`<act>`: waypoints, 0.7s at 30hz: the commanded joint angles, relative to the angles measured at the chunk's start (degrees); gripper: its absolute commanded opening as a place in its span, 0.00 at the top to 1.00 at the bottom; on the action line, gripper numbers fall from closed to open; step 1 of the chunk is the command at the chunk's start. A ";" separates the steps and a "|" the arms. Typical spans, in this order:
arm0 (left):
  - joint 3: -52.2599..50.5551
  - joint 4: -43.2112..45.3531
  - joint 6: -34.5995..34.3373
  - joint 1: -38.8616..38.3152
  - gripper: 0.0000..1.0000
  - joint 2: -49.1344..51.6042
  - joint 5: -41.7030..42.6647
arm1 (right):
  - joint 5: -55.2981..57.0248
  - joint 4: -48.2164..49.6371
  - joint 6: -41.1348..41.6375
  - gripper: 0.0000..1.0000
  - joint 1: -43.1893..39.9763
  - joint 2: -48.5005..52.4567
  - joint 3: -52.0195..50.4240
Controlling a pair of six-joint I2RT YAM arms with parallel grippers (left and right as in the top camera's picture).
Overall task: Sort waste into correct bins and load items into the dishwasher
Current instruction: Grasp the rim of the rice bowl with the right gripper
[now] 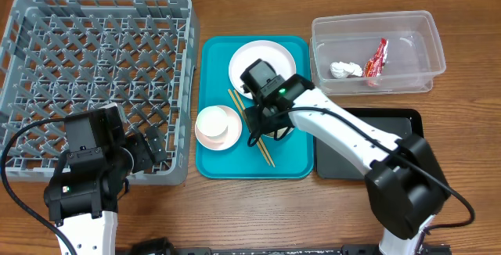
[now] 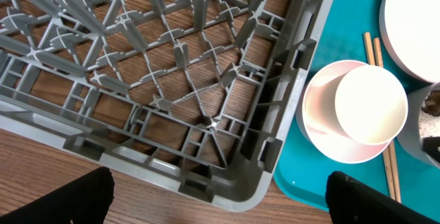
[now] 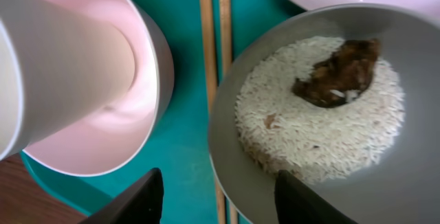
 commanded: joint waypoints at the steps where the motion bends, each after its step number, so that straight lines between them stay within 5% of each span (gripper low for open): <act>1: 1.38 -0.04 -0.33 0.31 0.00 -0.11 0.07 | 0.81 1.09 -0.13 0.48 0.79 2.05 -0.28; 7: 1.38 -0.07 -0.33 0.31 0.00 -0.11 0.07 | 0.70 2.27 -0.13 0.56 0.90 5.31 -0.28; 11: 1.38 -0.07 -0.33 0.31 0.00 -0.11 0.04 | 0.76 2.12 -0.13 0.77 0.98 5.88 -0.28; 21: 1.38 -0.04 -0.33 0.31 0.00 -0.11 0.07 | 0.83 1.05 1.27 0.96 0.98 5.88 -0.28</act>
